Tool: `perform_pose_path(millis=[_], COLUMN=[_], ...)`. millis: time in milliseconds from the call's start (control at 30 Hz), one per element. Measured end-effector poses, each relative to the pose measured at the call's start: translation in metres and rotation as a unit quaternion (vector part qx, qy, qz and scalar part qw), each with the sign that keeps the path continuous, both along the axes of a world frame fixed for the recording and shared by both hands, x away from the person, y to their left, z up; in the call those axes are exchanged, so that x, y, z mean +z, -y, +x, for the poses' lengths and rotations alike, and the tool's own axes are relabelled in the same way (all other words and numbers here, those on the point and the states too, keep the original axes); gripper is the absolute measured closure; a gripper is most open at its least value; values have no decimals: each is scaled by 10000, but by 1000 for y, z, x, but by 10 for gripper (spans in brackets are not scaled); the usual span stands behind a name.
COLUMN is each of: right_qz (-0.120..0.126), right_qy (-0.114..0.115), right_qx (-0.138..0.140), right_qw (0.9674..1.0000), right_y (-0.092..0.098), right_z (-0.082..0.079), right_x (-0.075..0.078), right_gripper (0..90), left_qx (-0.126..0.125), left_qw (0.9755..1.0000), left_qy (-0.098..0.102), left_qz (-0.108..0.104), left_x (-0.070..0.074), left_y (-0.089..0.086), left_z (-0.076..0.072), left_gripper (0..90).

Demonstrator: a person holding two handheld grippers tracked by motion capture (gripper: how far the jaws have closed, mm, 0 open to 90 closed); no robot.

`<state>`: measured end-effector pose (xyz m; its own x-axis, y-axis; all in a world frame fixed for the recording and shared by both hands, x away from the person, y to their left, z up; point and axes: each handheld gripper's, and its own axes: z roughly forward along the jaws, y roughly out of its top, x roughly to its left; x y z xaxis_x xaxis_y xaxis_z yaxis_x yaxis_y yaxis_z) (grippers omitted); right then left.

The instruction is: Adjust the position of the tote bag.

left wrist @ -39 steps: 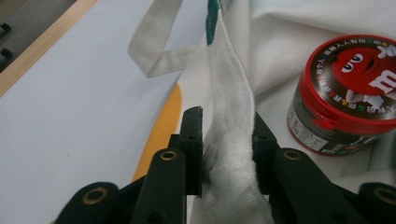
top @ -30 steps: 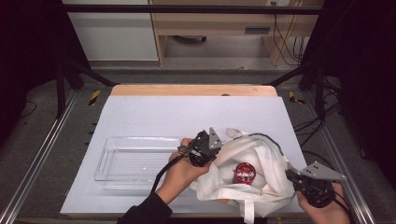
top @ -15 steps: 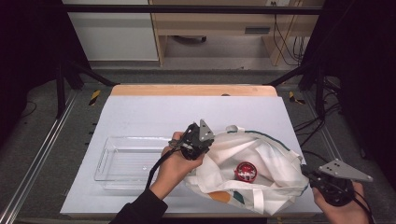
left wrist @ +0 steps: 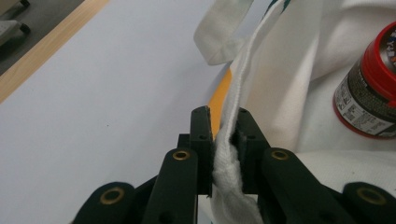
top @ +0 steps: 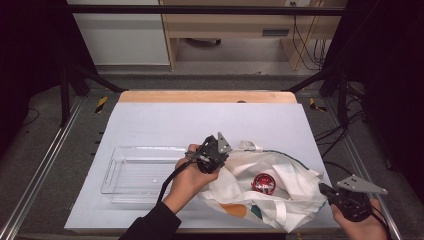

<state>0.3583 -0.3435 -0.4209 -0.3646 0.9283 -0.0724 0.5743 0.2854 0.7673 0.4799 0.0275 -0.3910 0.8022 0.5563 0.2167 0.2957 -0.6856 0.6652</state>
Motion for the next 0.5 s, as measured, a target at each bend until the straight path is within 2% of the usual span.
perform_pose_path(millis=[233,467,500], right_qz=[122,263,226], right_qy=[-88,-124,-100], right_qx=[21,4,7], right_qw=[9999,9996,9997], right_y=[6,8,8], right_z=[2,-1,-2], right_x=[-11,-13,-12], right_gripper=[894,894,894], left_qx=[-10,43,41], left_qw=[9999,9996,9995], left_qy=[-76,-188,-195], left_qz=[89,215,226], left_x=[-4,-6,-6], left_y=[0,-1,-1], left_z=[-1,-1,-1], left_gripper=[806,806,806])
